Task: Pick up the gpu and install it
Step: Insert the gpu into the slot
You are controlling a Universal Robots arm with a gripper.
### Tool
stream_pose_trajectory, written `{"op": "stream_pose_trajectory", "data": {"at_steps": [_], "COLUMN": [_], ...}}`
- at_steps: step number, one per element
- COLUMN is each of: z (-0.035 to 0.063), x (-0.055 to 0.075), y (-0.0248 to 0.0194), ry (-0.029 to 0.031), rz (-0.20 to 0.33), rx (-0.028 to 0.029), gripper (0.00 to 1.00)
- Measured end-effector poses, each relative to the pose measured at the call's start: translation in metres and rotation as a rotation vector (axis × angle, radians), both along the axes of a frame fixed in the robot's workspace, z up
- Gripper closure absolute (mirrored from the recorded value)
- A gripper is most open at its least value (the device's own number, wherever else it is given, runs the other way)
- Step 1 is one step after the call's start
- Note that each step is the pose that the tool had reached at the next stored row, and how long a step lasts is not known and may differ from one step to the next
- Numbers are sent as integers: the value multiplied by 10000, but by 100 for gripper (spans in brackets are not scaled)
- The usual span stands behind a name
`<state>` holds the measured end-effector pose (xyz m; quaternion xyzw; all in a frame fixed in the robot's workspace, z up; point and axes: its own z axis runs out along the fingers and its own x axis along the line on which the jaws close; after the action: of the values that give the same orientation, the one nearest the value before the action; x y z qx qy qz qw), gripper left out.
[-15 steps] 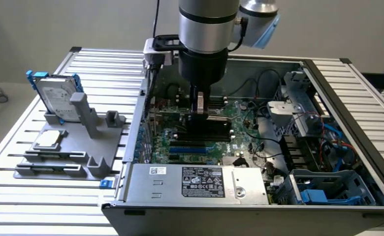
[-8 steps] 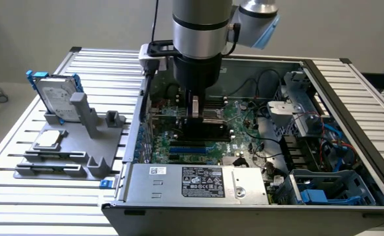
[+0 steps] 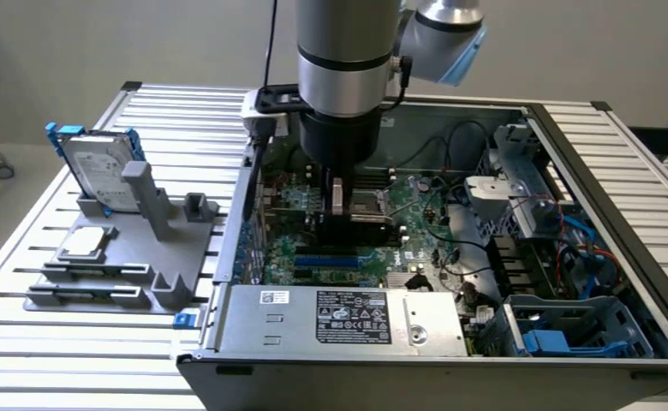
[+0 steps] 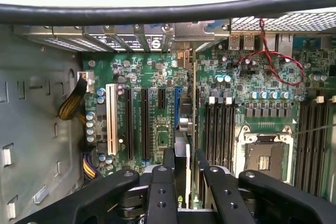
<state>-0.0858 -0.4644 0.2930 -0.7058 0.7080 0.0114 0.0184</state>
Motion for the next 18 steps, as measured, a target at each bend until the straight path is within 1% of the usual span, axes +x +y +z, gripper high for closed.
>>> {"op": "stream_pose_trajectory", "data": {"at_steps": [10, 15, 18], "z": [-179, -184, -207], "x": [-16, -16, -16], "y": [-10, -13, -13], "ry": [0, 1, -1], "rz": [3, 4, 5], "rx": [1, -2, 1], "gripper": [74, 74, 74]}}
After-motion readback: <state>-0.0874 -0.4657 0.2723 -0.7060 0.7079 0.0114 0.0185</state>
